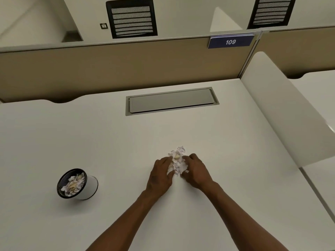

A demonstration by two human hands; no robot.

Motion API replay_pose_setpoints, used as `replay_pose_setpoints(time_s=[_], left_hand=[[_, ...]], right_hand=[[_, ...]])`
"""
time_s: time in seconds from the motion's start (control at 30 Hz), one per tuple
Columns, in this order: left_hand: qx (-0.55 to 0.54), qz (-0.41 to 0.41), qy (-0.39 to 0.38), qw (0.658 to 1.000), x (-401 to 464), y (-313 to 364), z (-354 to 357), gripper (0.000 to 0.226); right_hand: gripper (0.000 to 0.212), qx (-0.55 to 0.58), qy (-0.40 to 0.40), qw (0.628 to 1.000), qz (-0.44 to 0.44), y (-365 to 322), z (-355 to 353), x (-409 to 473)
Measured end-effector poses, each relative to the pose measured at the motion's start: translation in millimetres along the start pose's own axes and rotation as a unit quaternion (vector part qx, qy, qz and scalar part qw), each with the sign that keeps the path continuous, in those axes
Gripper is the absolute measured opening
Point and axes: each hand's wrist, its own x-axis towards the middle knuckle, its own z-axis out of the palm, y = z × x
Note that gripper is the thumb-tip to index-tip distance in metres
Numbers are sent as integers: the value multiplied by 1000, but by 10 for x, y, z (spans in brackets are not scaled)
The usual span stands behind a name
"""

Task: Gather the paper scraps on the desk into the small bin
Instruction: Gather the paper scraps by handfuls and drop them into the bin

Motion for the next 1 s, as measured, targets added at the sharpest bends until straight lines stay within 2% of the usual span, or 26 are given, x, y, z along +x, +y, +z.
replay_pose_setpoints(time_s=[0.07,0.13,0.27,0.43,0.67,1.0], left_hand=[[-20,-26,-3,999,27,72,7,52],[-40,-43,0,998,60,133,-4,50],[-77,-78,27,994,101,210,-46,39],[-151,-147,30,977,59,198,-114,35],[-224,-205,40,952,-154,99,-297,29],[-299,-189,163,921,-692,-101,-1171,35]], right_hand=[[68,4,-10,1000,-6,-79,13,39],[73,2,-11,1000,-17,-148,27,75],[60,18,6,999,-36,-228,66,119],[26,66,22,998,-10,-272,84,113],[31,250,-20,966,64,-372,106,0],[25,356,-87,929,-49,-1360,196,-107]])
